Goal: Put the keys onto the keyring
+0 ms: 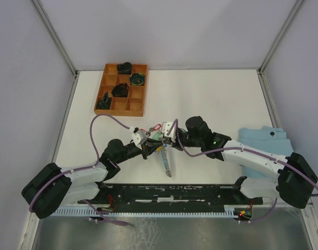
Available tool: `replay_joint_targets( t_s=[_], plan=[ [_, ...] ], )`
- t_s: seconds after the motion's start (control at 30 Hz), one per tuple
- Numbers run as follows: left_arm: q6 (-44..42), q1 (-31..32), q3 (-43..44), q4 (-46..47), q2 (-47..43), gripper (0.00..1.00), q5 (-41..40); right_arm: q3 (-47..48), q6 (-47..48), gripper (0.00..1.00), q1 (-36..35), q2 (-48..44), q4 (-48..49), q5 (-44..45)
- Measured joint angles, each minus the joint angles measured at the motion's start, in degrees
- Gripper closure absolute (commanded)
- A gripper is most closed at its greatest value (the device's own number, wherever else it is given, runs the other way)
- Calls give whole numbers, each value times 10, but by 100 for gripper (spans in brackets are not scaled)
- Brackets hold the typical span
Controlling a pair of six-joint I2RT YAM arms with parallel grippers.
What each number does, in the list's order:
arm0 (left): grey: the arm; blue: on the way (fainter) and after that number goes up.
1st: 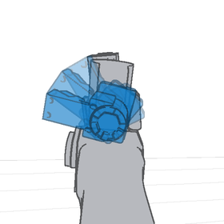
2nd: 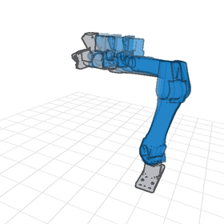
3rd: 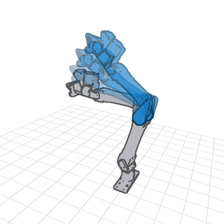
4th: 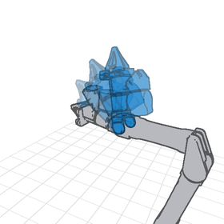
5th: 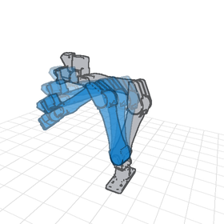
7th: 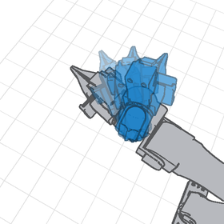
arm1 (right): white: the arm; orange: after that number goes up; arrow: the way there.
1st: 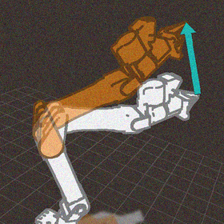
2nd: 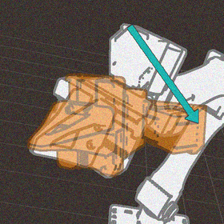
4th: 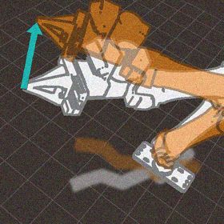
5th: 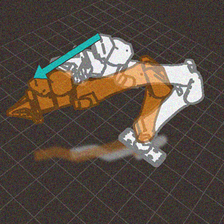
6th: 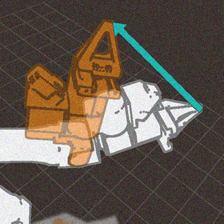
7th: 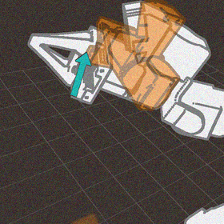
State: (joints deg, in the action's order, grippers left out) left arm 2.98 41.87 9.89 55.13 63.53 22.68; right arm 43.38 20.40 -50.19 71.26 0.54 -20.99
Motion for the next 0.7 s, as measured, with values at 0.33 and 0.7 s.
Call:
replay_joint_targets(
  t_s=[0.33, 0.7],
  plan=[
    [0, 0, 0, 12, 19, 86, 2, 0, -7, 99, 0, 0, 0, 0],
    [0, 0, 0, 20, 24, 97, 14, 0, -9, 99, 4, 4, 3, -10]
  ],
)
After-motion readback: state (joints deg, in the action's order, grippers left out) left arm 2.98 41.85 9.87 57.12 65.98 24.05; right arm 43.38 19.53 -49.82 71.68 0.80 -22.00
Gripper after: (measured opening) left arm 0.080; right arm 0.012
